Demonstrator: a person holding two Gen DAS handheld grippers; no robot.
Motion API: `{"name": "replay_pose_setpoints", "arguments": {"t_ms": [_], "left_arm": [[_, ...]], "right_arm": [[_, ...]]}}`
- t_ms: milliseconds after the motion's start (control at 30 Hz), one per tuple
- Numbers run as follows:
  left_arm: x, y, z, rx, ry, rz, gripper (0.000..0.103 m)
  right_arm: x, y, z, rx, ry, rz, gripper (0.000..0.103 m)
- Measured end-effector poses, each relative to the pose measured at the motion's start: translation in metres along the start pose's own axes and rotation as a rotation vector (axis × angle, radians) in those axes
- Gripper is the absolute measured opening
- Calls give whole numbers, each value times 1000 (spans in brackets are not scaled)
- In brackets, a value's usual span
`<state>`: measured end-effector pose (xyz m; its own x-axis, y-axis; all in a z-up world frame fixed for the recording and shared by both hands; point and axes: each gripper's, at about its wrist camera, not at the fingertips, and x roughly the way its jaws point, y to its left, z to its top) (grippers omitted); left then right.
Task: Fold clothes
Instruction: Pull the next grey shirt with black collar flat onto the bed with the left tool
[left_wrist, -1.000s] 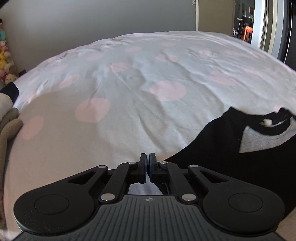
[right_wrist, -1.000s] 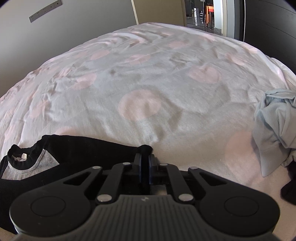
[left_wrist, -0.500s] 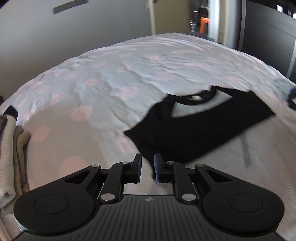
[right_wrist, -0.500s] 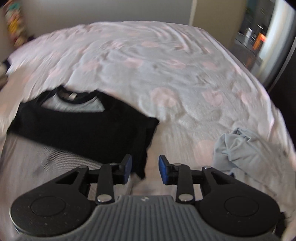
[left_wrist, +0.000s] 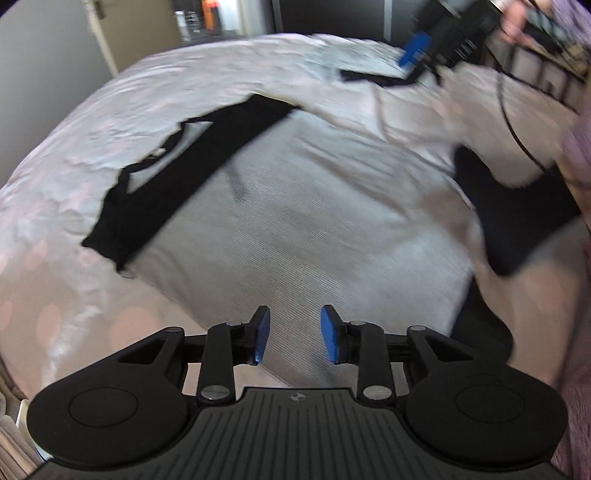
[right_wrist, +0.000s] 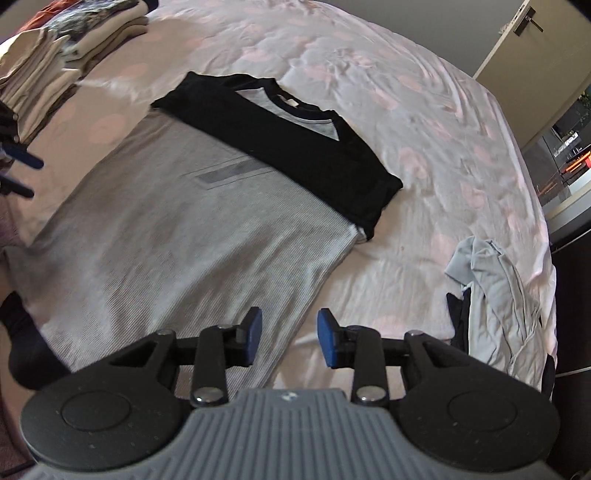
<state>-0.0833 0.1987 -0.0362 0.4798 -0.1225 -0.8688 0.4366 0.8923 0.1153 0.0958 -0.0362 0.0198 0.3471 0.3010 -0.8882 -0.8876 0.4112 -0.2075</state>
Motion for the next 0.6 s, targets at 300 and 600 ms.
{"name": "replay_pose_setpoints", "arguments": {"t_ms": [300,600], "left_arm": [[11,-67,-28,158,117,-18,48],[48,-66,-20,75,223,-73,48]], "right_arm": [[-9,18,-25,-79,-13,-20,41],[4,37,-39,-140,-15,54,43]]}}
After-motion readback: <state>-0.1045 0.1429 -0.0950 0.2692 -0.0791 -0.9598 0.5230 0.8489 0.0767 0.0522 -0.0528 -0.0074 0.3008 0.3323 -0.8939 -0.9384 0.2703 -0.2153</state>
